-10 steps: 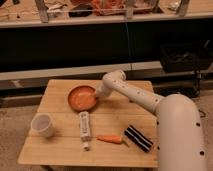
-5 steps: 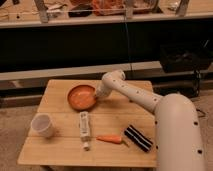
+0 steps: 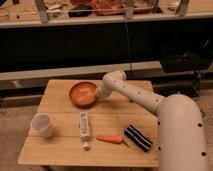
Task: Pick up the ceramic bowl
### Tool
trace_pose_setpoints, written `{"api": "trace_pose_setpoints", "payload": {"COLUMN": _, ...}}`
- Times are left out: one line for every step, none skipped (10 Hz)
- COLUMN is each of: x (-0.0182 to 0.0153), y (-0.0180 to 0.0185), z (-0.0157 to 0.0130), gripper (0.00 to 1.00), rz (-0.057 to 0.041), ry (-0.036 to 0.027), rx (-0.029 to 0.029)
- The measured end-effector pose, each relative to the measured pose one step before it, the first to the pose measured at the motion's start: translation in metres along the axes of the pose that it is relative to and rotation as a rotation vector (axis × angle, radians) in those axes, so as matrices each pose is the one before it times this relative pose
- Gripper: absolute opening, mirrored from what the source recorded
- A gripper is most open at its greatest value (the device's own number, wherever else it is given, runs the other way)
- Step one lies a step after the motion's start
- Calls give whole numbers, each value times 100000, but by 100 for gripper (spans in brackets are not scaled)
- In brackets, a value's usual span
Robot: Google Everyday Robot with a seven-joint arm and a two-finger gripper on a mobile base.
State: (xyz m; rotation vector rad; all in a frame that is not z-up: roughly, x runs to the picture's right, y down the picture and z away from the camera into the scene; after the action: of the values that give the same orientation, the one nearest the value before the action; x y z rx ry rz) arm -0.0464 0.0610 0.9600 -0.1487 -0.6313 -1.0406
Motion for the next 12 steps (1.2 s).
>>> {"api": "trace_pose_setpoints", "payload": {"x": -55, "y": -301, "z": -247, "gripper": 0, "rz": -592, "ry": 236, "rx": 725}}
{"api": "trace_pose_setpoints", "payload": {"x": -45, "y": -230, "z": -189, "gripper": 0, "rz": -589, "ry": 98, "rx": 461}}
{"api": "trace_pose_setpoints", "payload": {"x": -7, "y": -192, "z": -202, "gripper": 0, "rz": -852, "ry": 138, "rx": 440}}
{"api": "trace_pose_setpoints", "payload": {"x": 81, "y": -202, "z": -323, "gripper": 0, "rz": -634, "ry": 472, "rx": 1079}}
{"api": "trace_pose_setpoints", "payload": {"x": 24, "y": -142, "z": -179, "gripper": 0, "rz": -433, "ry": 217, "rx": 625}}
{"api": "trace_pose_setpoints", "payload": {"x": 46, "y": -148, "z": -187, "gripper": 0, "rz": -418, "ry": 260, "rx": 623}}
{"api": "trace_pose_setpoints", "payload": {"x": 35, "y": -420, "z": -489, "gripper": 0, "rz": -858, "ry": 269, "rx": 832}}
{"api": "trace_pose_setpoints", "payload": {"x": 74, "y": -449, "z": -466, "gripper": 0, "rz": -478, "ry": 49, "rx": 644}}
{"api": "trace_pose_setpoints", "payload": {"x": 72, "y": -284, "z": -280, "gripper": 0, "rz": -243, "ry": 23, "rx": 453}}
{"api": "trace_pose_setpoints", "payload": {"x": 5, "y": -119, "z": -50, "gripper": 0, "rz": -280, "ry": 46, "rx": 588}}
{"api": "trace_pose_setpoints", "payload": {"x": 61, "y": -151, "z": -88, "gripper": 0, "rz": -260, "ry": 181, "rx": 813}}
{"api": "trace_pose_setpoints", "payload": {"x": 5, "y": -94, "z": -70, "gripper": 0, "rz": -182, "ry": 174, "rx": 513}}
